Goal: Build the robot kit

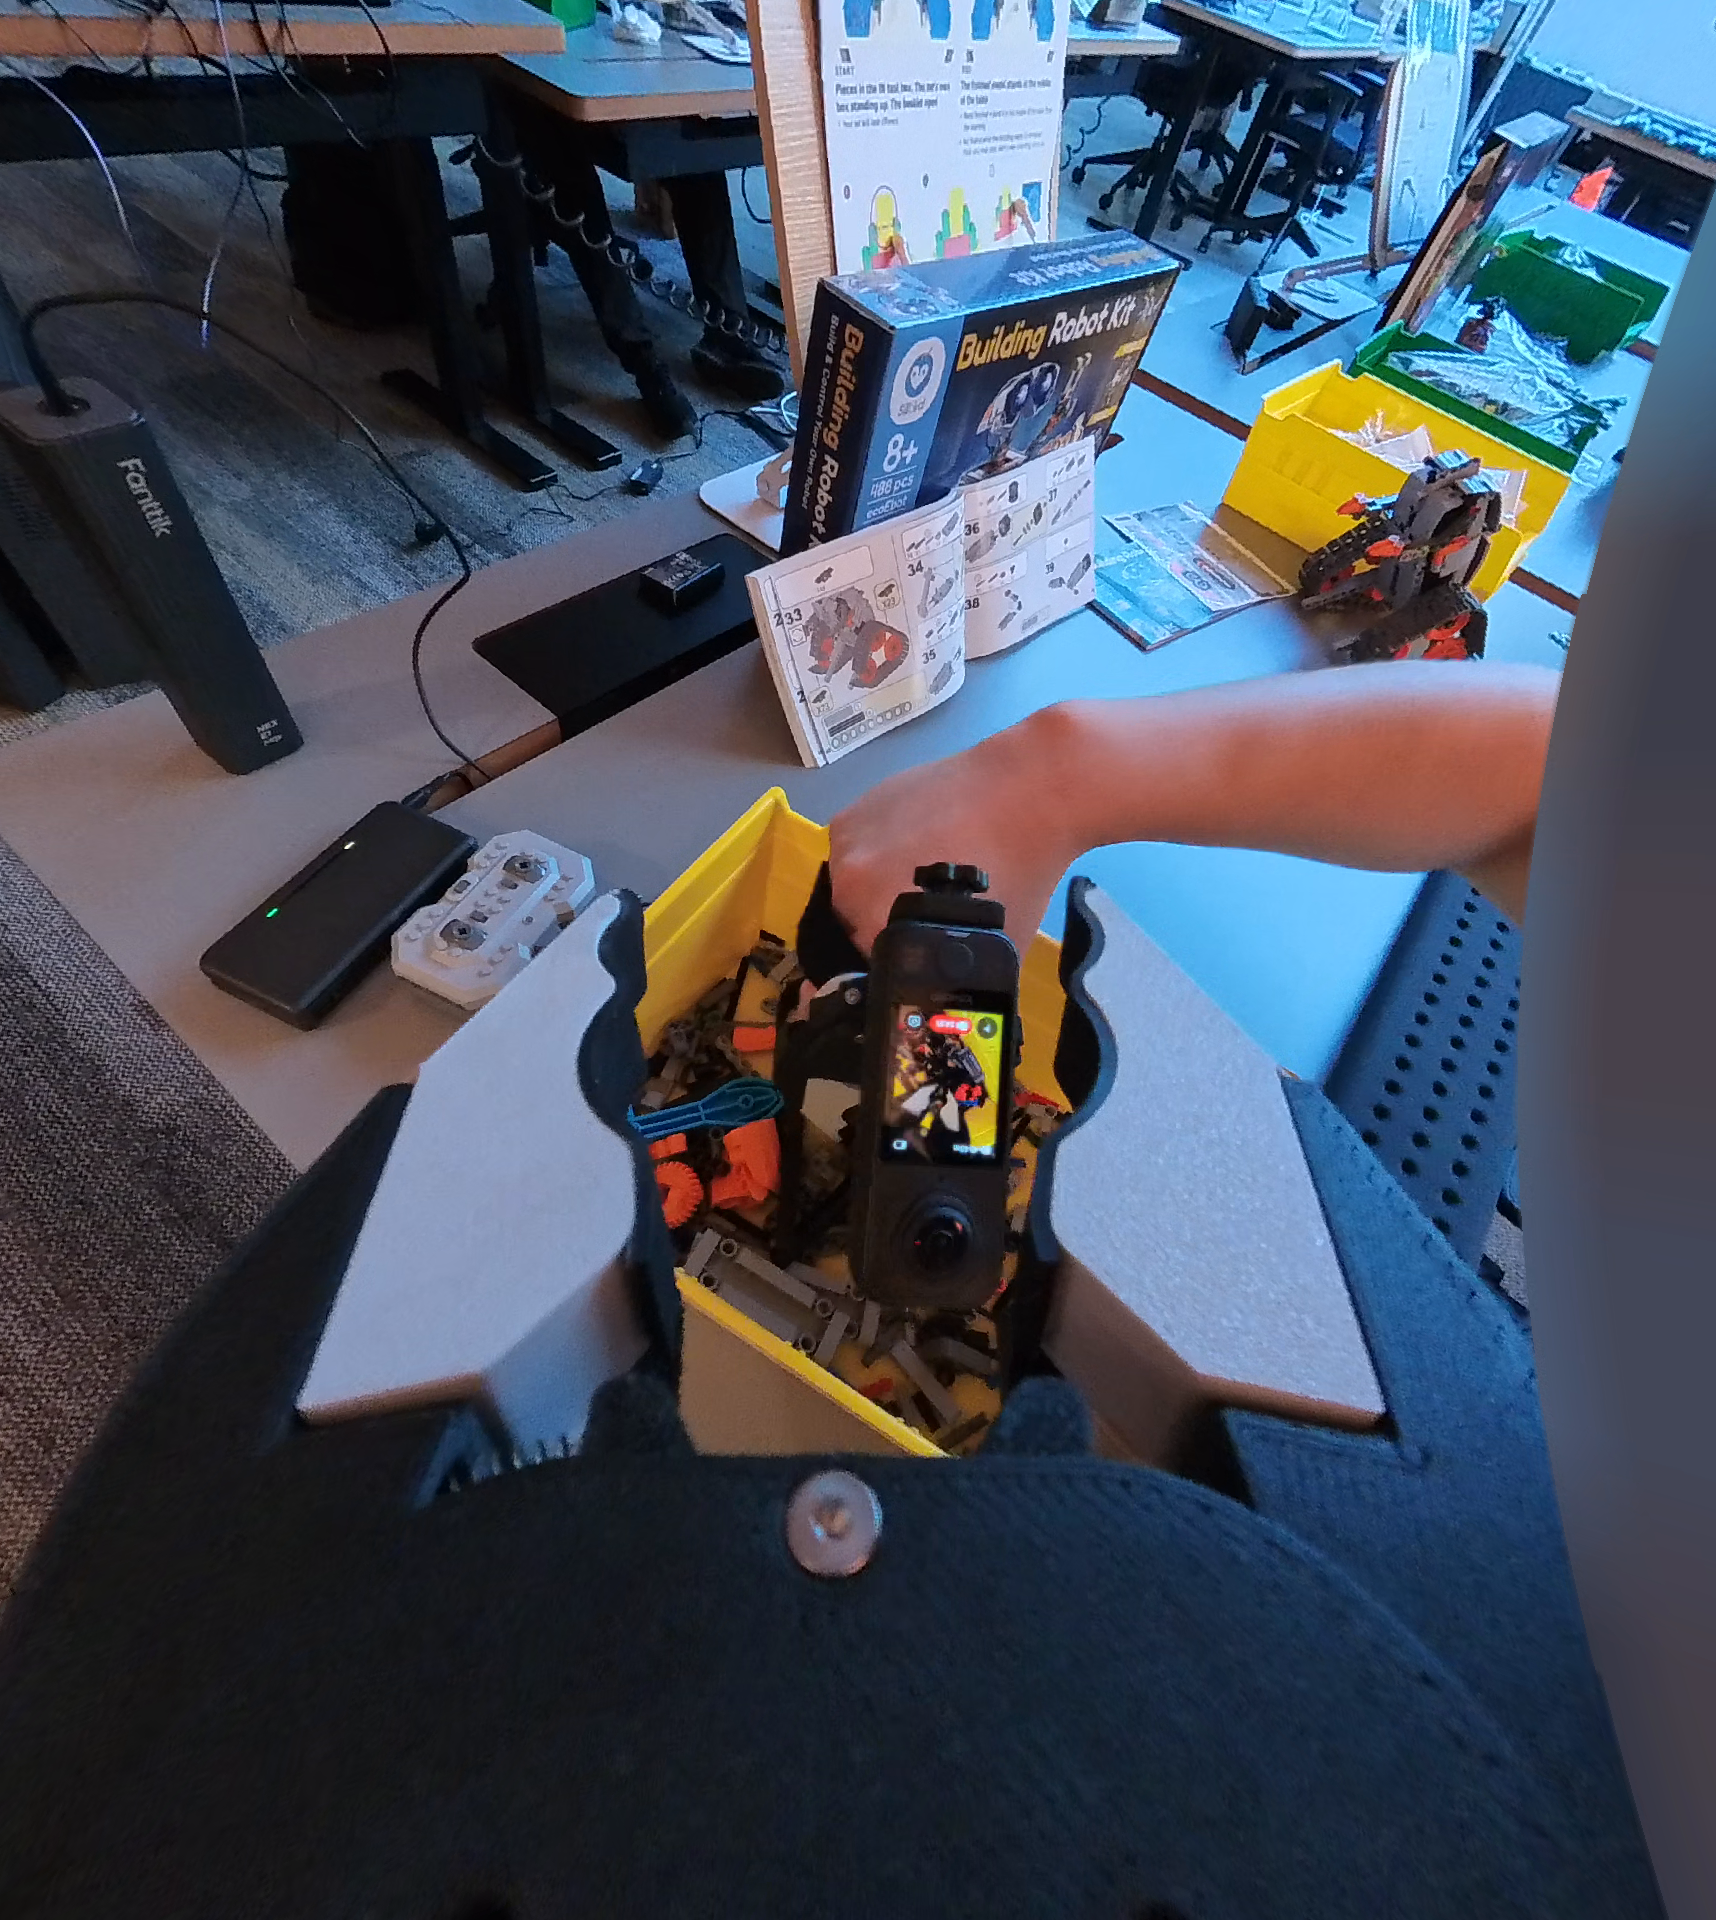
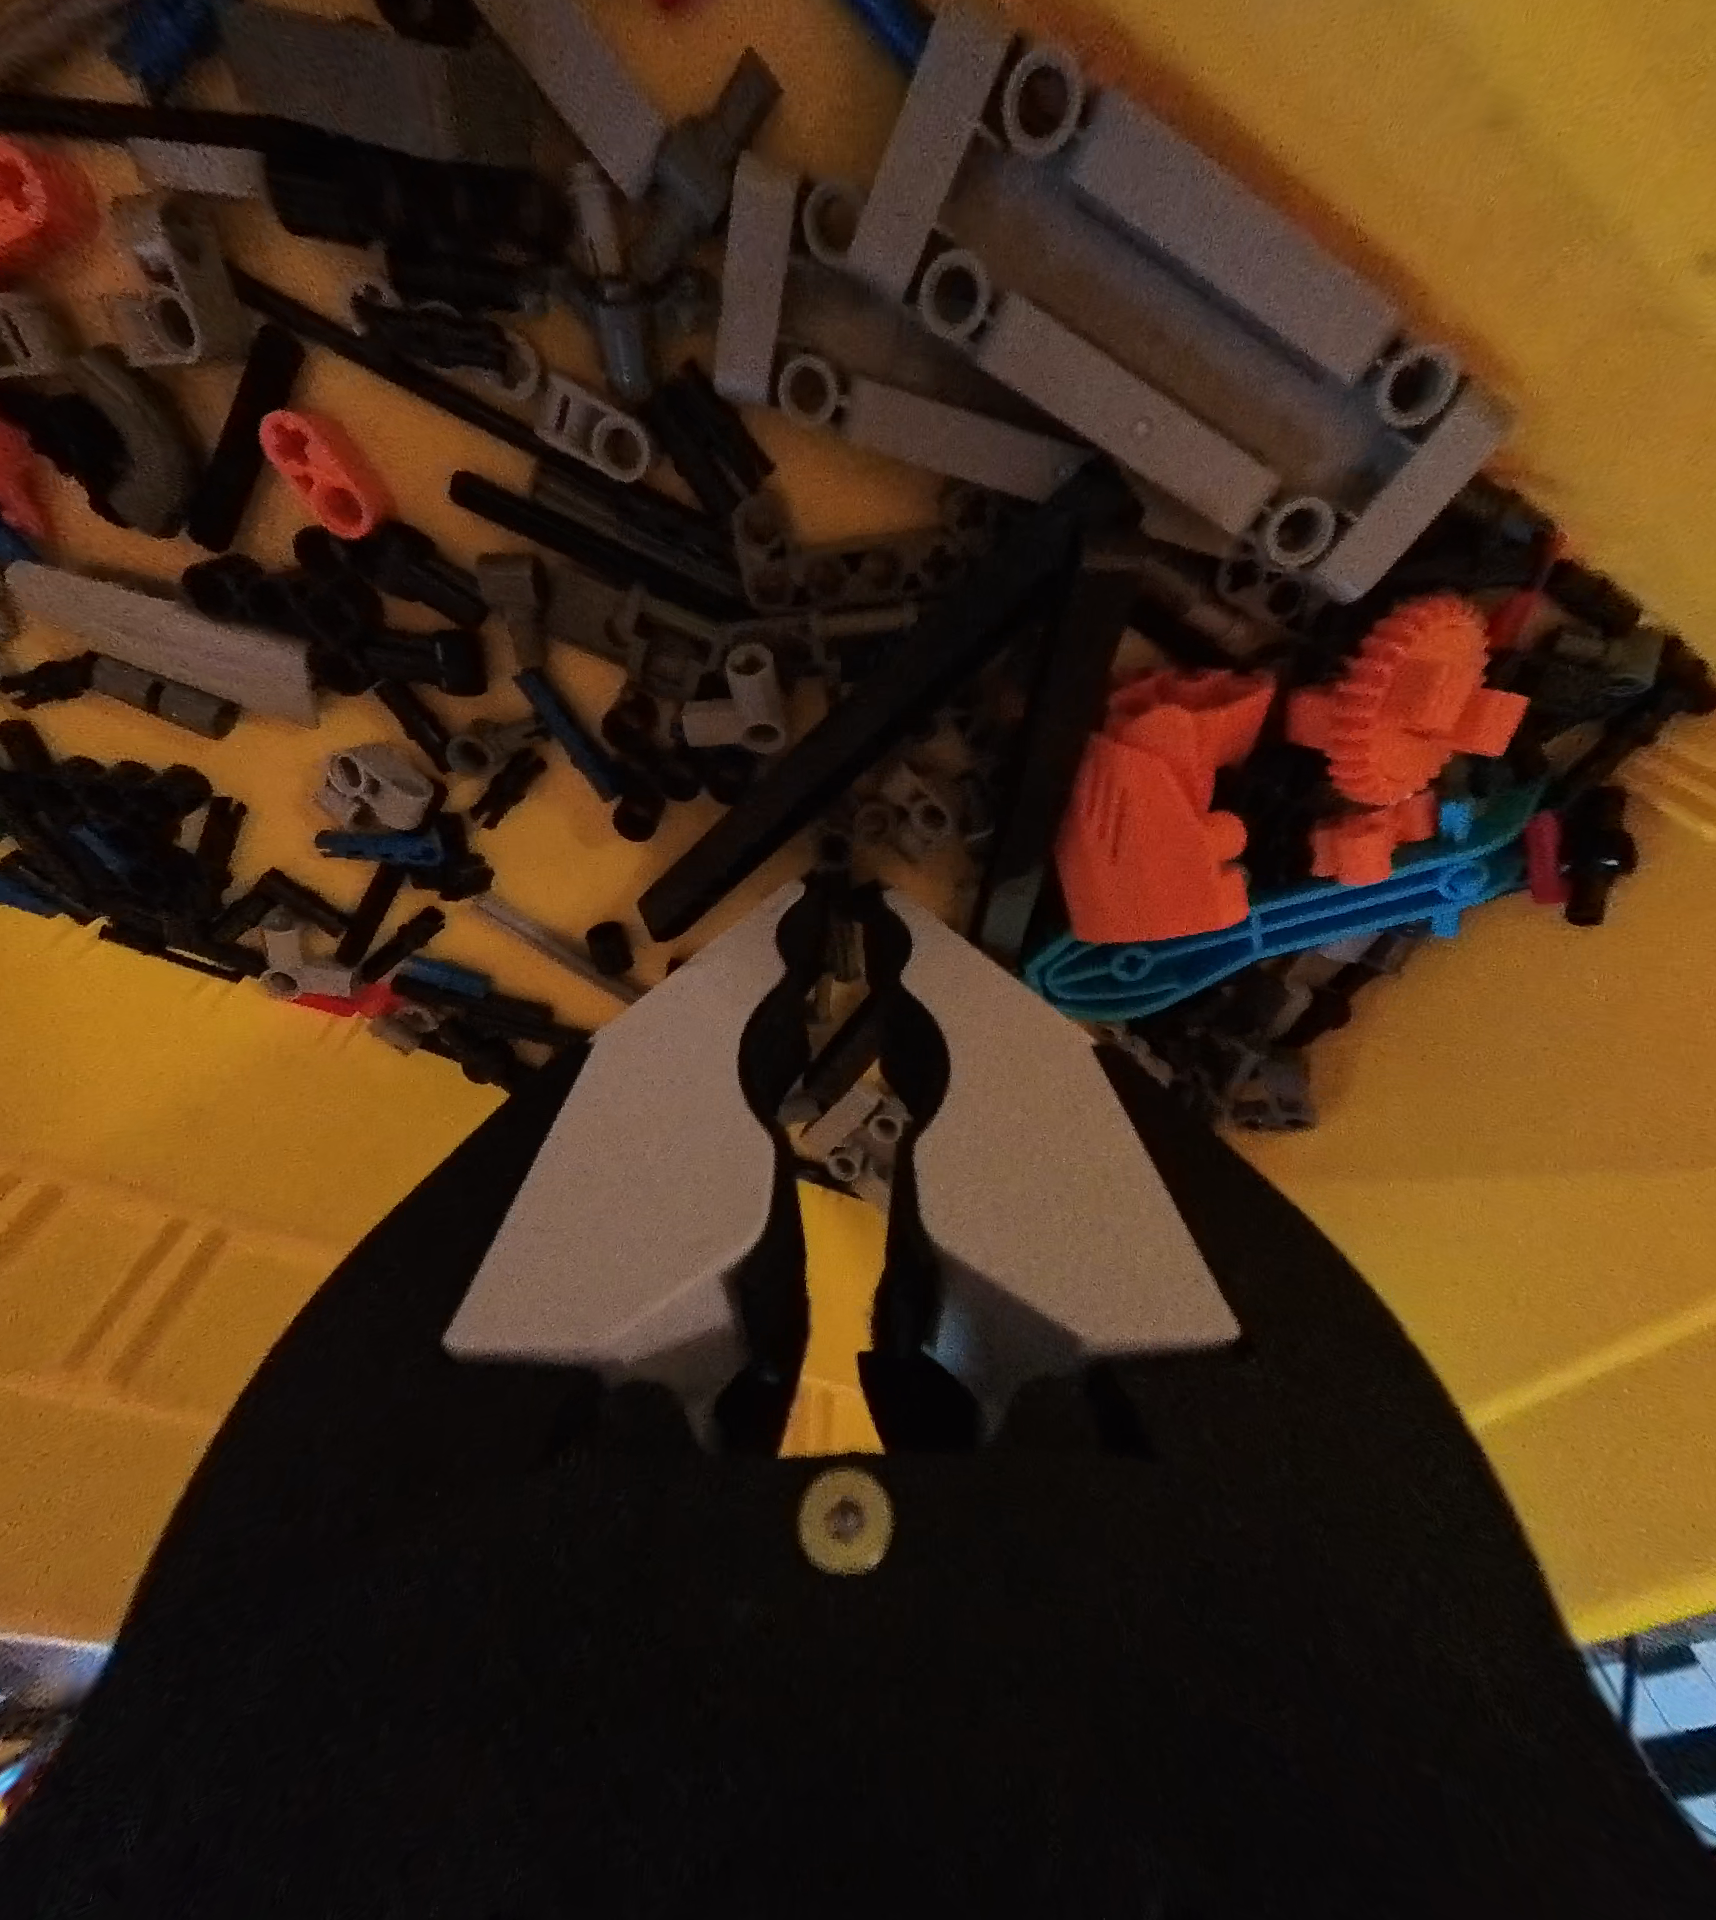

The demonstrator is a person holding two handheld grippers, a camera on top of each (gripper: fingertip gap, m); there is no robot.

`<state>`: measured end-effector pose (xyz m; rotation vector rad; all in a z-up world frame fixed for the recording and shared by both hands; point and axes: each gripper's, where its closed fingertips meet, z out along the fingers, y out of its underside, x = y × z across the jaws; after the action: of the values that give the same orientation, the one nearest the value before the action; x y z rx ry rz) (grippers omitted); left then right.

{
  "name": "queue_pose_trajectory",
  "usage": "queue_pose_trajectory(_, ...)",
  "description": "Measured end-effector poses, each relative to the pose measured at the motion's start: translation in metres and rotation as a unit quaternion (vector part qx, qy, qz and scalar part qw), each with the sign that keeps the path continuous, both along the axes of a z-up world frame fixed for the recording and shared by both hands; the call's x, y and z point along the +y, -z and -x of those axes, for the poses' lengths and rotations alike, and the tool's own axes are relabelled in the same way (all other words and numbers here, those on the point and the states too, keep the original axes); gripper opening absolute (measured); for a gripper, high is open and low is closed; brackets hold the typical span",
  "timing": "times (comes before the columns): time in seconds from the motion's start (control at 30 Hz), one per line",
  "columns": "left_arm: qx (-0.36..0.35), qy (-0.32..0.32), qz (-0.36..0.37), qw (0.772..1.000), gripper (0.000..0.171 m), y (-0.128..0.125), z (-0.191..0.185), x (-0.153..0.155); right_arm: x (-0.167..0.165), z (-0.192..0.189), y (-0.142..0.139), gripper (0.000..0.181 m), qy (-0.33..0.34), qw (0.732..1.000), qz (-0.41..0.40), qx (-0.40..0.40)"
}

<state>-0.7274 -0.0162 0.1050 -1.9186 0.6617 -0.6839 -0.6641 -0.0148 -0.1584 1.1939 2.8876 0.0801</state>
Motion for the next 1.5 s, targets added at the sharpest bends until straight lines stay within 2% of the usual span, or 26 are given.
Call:
queue_pose_trajectory(0.1,-0.002,0.000,0.002,1.000,0.079,0.001,0.001,0.000,0.003,0.000,-0.006,0.000,0.023,0.999,0.006,0.024)
queue_pose_trajectory(0.3,-0.001,0.000,0.000,1.000,0.079,0.000,0.000,0.000,0.009,-0.002,-0.030,0.000,0.099,0.991,0.047,0.073)
queue_pose_trajectory(0.57,0.006,0.001,0.001,1.000,0.079,0.002,-0.002,0.000,0.007,-0.006,-0.036,0.000,0.137,0.984,0.073,0.084)
queue_pose_trajectory(0.63,0.006,0.000,0.003,1.000,0.079,0.003,-0.001,0.000,0.005,-0.004,-0.052,0.000,0.163,0.976,0.098,0.110)
queue_pose_trajectory(0.73,0.005,0.000,0.006,1.000,0.079,0.004,0.000,0.001,0.011,-0.001,-0.106,0.000,0.213,0.946,0.124,0.210)
queue_pose_trajectory(0.8,0.006,-0.004,0.008,1.000,0.080,0.005,0.002,0.002,0.026,-0.019,-0.139,0.000,0.253,0.923,0.114,0.268)
queue_pose_trajectory(0.87,0.008,-0.014,0.009,1.000,0.080,0.006,0.005,0.005,0.048,-0.054,-0.154,0.000,0.310,0.899,0.082,0.300)
queue_pose_trajectory(0.93,0.011,-0.018,0.012,1.000,0.080,0.007,0.006,0.006,0.070,-0.106,-0.140,0.000,0.382,0.883,0.043,0.270)
queue_pose_trajectory(1.0,0.012,-0.017,0.013,1.000,0.080,0.008,0.006,0.006,0.080,-0.157,-0.109,0.000,0.450,0.866,0.025,0.214)
queue_pose_trajectory(1.13,0.012,-0.018,0.012,1.000,0.080,0.007,0.006,0.005,0.068,-0.235,-0.044,0.000,0.519,0.850,0.010,0.094)
queue_pose_trajectory(1.27,0.018,-0.019,0.013,1.000,0.080,0.009,0.004,0.006,0.055,-0.261,-0.017,0.000,0.531,0.845,0.011,0.062)
queue_pose_trajectory(1.5,0.029,-0.015,0.019,0.999,0.081,0.013,0.001,0.006,0.054,-0.276,-0.005,0.001,0.538,0.842,-0.001,0.050)
